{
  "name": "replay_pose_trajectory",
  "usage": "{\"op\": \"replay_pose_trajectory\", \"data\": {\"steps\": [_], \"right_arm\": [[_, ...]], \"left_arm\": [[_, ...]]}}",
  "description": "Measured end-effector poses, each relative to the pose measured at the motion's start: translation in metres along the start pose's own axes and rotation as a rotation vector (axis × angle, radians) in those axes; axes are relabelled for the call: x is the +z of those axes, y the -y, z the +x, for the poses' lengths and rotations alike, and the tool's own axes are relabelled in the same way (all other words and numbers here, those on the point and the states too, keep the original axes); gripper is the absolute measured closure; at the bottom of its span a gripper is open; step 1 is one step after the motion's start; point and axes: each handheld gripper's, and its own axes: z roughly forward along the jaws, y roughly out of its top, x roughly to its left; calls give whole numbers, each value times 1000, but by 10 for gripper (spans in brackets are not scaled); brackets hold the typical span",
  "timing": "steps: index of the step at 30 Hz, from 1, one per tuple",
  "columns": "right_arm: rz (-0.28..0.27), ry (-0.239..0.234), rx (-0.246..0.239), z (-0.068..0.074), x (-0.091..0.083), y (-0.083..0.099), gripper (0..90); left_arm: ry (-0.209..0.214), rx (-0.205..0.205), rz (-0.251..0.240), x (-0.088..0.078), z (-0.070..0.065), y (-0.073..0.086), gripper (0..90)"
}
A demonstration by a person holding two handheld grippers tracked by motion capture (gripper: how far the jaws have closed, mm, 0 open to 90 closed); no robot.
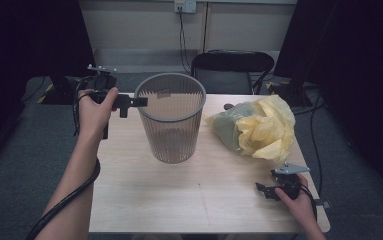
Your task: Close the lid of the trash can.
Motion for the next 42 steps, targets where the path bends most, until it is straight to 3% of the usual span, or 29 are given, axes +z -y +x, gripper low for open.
{"op": "replay_pose_trajectory", "data": {"steps": [20,42], "right_arm": [[0,0,0,0,0,0,148],[0,0,0,0,0,0,148]], "left_arm": [[21,-18,5,-11,-1,23,165],[27,-16,21,-11,-5,42,165]]}}
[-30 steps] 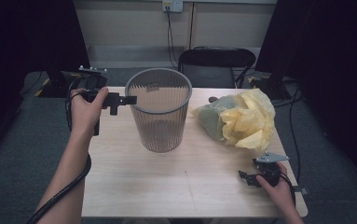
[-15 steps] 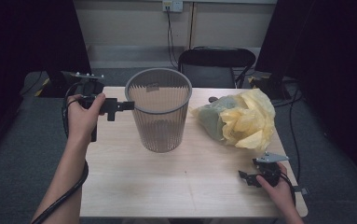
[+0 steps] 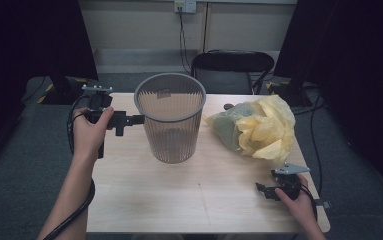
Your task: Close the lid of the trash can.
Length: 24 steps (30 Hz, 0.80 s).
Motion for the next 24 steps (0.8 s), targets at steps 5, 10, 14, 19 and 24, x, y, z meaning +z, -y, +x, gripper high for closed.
{"op": "replay_pose_trajectory", "data": {"steps": [5,10,14,19,24], "right_arm": [[1,-1,0,0,0,0,147],[1,-1,0,0,0,0,148],[0,0,0,0,0,0,148],[1,-1,0,0,0,0,147],[3,-1,1,0,0,0,148]], "left_arm": [[7,-4,2,1,0,6,165],[10,0,3,-2,2,11,165],[8,-4,3,-3,3,16,165],[11,-3,13,-1,5,23,165],[15,-9,17,2,6,30,165]]}}
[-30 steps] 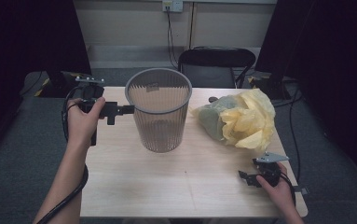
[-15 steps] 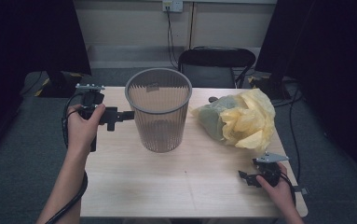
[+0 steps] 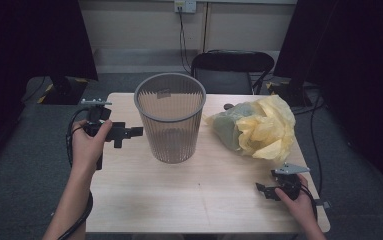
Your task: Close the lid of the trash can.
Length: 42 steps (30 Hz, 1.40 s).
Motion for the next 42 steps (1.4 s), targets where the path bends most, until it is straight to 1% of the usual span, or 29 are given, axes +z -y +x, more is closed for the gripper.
{"op": "replay_pose_trajectory", "data": {"steps": [10,15,24,27,30,31,37,42], "right_arm": [[0,0,0,0,0,0,148],[0,0,0,0,0,0,147],[0,0,0,0,0,0,147],[0,0,0,0,0,0,147],[0,0,0,0,0,0,147],[-1,1,0,0,0,0,147],[-1,1,0,0,0,0,147],[0,0,0,0,0,0,147]], "left_arm": [[6,6,3,2,3,12,166],[19,4,4,2,4,17,165],[11,1,8,0,11,26,165],[8,-9,8,-1,14,29,165],[-3,-4,17,-1,16,32,165],[-6,-10,16,-1,17,33,165],[3,-15,19,2,18,38,165],[0,-18,24,4,20,39,166]]}}
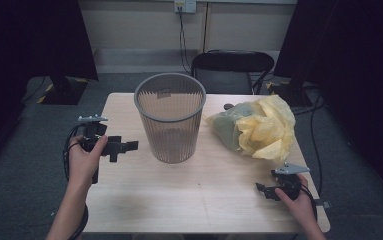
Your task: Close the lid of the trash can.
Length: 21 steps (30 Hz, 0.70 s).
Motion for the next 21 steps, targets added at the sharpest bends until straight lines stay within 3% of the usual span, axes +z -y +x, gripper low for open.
{"op": "replay_pose_trajectory", "data": {"steps": [21], "right_arm": [[0,1,0,0,0,0,147]], "left_arm": [[3,1,9,9,4,13,166]]}}
